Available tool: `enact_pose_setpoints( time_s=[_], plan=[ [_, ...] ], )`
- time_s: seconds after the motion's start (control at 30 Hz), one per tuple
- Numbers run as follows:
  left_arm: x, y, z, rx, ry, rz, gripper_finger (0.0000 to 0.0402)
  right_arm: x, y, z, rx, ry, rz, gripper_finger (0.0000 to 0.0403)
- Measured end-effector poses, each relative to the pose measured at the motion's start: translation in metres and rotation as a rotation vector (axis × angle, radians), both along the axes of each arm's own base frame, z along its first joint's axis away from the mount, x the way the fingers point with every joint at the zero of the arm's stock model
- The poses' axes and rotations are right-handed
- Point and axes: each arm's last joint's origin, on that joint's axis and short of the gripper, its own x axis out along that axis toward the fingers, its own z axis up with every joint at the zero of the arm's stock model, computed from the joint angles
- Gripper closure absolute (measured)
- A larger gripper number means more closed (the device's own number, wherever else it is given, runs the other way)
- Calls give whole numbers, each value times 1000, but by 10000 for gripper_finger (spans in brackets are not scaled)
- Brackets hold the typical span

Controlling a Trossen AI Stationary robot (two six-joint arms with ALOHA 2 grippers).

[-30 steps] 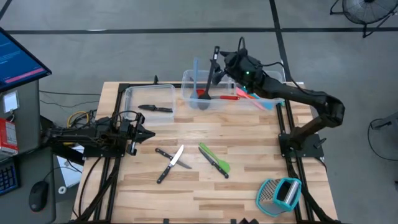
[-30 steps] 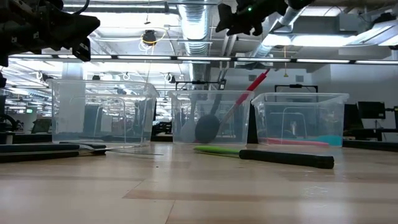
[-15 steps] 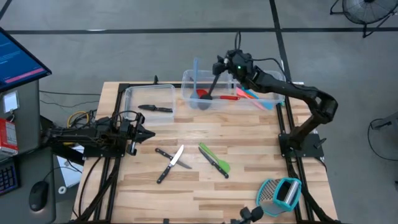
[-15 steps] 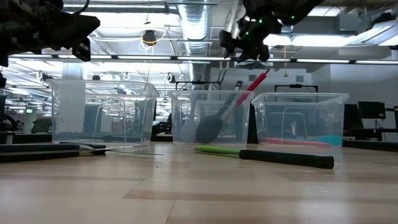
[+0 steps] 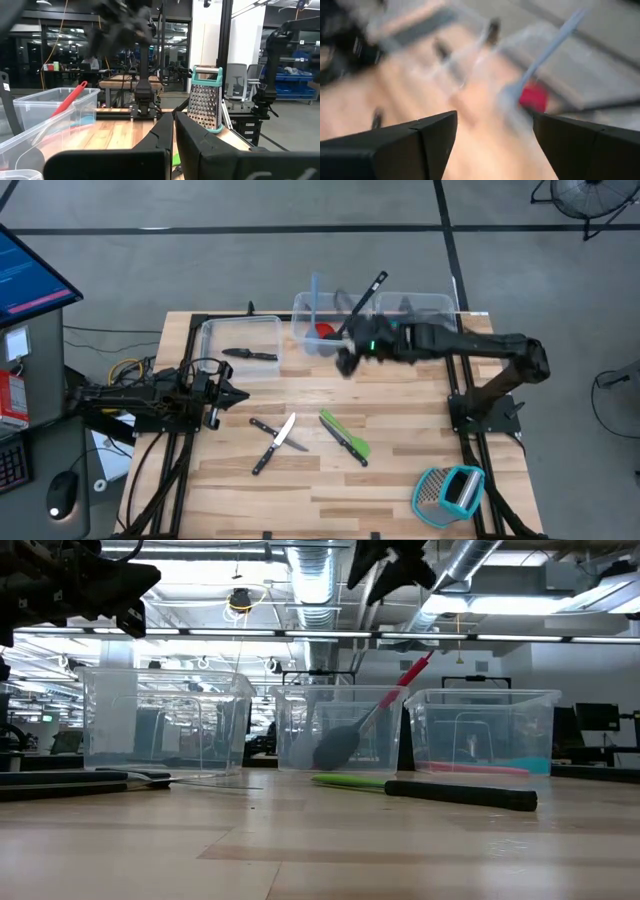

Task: Pick & Place Kitchen Items
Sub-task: Put the green spatula into the top right transparent bin

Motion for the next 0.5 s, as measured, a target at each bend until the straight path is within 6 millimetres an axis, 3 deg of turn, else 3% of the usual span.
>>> enact_pose_setpoints(
  time_s=[0.2, 0.27, 0.4, 0.5],
  plan=[
    [0, 0, 0, 0, 0, 0, 400, 2, 64, -31, 150, 148, 6, 148],
    [0, 0, 0, 0, -1, 0, 400, 13, 85, -43, 180, 143, 16, 148],
    [1, 0, -1, 0, 7, 0, 400, 32, 118, -83, 201, 246, 71, 148],
    [2, 0, -1, -1, 9, 0, 400, 44, 132, -116, 226, 338, 101, 148]
  ],
)
